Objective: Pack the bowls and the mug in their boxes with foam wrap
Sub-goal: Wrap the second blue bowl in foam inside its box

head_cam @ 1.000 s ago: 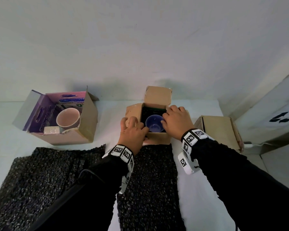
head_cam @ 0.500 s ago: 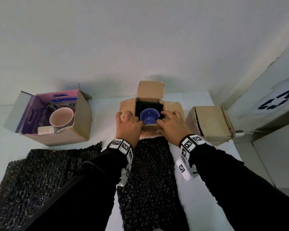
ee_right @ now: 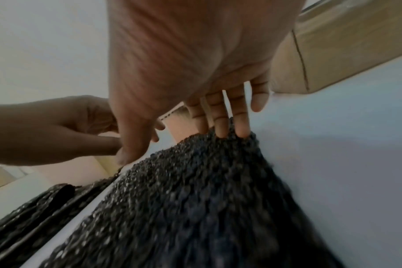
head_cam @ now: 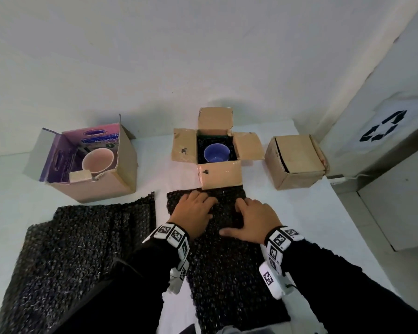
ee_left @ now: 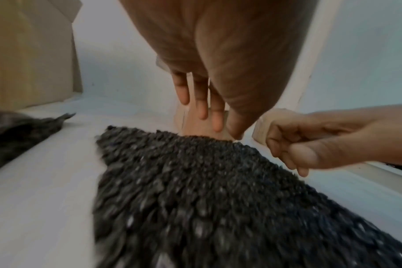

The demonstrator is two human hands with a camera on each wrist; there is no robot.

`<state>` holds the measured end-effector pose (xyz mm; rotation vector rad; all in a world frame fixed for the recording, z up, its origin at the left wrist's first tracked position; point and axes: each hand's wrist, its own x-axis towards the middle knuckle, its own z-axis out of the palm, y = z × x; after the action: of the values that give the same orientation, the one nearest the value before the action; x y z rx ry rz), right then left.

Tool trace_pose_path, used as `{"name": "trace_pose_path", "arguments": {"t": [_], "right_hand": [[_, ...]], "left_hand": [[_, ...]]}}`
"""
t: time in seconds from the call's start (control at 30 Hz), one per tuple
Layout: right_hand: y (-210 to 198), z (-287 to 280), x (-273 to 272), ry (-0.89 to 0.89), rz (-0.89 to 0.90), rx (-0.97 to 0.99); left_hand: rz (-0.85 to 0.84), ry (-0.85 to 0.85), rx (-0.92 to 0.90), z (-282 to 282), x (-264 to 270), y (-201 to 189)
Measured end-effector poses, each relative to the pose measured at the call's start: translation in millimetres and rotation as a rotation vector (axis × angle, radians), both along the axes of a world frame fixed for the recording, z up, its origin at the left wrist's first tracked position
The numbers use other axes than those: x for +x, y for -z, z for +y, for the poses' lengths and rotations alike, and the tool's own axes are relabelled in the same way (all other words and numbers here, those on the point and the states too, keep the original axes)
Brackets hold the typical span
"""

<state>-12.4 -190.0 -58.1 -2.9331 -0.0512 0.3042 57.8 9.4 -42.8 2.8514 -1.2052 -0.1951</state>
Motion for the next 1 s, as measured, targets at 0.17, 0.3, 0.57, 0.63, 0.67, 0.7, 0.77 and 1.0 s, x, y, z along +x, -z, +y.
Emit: {"name": "trace_pose_path", "arguments": {"t": [0.17,0.3,0.57,0.63,0.67,0.7,0.77,1.0], "right_hand": [[11.7,18.1,-22.4,0.066,0.041,-0.039],[7.9,22.0,-24.1,0.078,-0.068,0.166],[-23.7,19.7,-12.4,0.151,0.014,0.632],[-28.5,17.3,-8.6,0.22,0.053,0.789],[-31.5,14.6,-7.1,0.221,0.099,0.838],[-33.9,11.8,-5.6,0.188,0.159,0.849],[-36.9,6.9,-1.0,0.1,0.238,0.762],[-60.9,-5.3,25.6,0.102,0.29,0.637]], "left_hand": [[0.206,0.046,0.009,22.1,-18.0,14.1],[0.14,0.028,-0.02,27.3,-23.7,10.7],[0.026,0.201,-0.066,15.6,0.4,-14.9],[0.124,0.147,-0.148,12.6,1.5,-22.7],[0.159,0.118,-0.183,11.5,2.0,-26.4],[0.174,0.103,-0.204,10.4,2.9,-29.9],[0.16,0.1,-0.21,8.8,5.2,-35.0],[0.121,0.069,0.031,6.6,24.5,-51.9]]}}
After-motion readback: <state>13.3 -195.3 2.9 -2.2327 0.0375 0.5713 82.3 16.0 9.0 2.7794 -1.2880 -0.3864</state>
